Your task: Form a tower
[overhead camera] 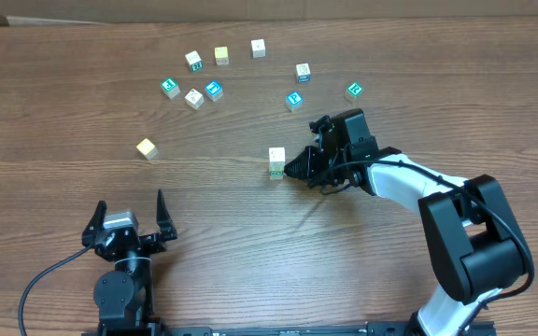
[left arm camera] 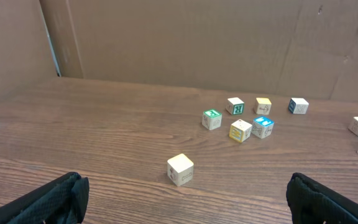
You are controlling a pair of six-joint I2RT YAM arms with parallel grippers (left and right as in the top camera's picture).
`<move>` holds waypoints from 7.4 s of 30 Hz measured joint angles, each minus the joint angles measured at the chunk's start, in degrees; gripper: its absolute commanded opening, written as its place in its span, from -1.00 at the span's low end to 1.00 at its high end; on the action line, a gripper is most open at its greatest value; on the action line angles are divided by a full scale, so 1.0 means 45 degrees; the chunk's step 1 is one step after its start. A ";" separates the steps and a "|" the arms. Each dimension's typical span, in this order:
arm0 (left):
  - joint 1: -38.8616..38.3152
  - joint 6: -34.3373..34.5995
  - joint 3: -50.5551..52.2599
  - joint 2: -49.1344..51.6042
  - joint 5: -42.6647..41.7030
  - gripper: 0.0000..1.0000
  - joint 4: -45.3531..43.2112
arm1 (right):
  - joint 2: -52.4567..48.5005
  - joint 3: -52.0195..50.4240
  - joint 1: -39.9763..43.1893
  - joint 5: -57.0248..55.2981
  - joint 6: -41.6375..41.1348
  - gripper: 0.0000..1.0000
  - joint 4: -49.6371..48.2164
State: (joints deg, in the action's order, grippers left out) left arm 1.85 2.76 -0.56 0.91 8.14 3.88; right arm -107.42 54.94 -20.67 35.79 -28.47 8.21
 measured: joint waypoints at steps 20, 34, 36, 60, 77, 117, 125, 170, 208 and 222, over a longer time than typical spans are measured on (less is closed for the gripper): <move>0.0000 0.0000 0.0000 0.0000 0.0000 0.99 0.0000 | 0.0000 0.0000 0.0000 -0.0782 -0.0010 -0.93 0.0078; 0.0000 0.0000 0.0000 0.0000 0.0000 0.99 0.0000 | 0.0000 0.0000 0.0000 -0.1632 -0.0403 -0.93 0.0544; 0.0000 0.0000 0.0000 0.0000 0.0000 0.99 0.0000 | 0.0000 0.0000 0.0000 -0.1889 -0.0534 -0.93 0.0573; 0.0000 0.0000 0.0000 0.0000 0.0000 0.99 0.0000 | 0.0704 0.0000 0.0840 -0.0520 -0.0491 -0.93 0.1200; 0.0000 0.0000 0.0000 0.0000 0.0000 0.99 0.0000 | 0.2968 0.0005 0.0913 -0.1783 0.0782 -0.93 0.1647; 0.0000 0.0000 0.0000 0.0000 0.0000 0.99 0.0000 | 0.1375 0.0005 0.0398 -0.0690 0.3293 -0.93 -0.0053; 0.0000 0.0000 0.0000 0.0000 0.0000 0.99 0.0000 | 0.1307 0.0005 0.0398 -0.0272 0.3594 -0.93 -0.0204; 0.0000 0.0000 0.0000 0.0000 0.0000 1.00 0.0000 | 0.2929 0.0005 0.0835 -0.1020 0.3633 -0.92 0.2744; 0.0000 0.0000 0.0000 0.0000 0.0000 0.99 0.0000 | 0.3818 0.0015 -0.3274 -0.7067 0.3133 -0.93 0.2943; 0.0000 0.0000 0.0000 0.0000 0.0000 0.99 0.0000 | 0.3730 0.0015 -0.3269 -0.7150 0.3070 -0.93 0.2535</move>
State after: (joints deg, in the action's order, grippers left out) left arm 1.85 2.76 -0.56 0.91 8.14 3.88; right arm -90.63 55.00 -35.38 3.62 -14.66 19.62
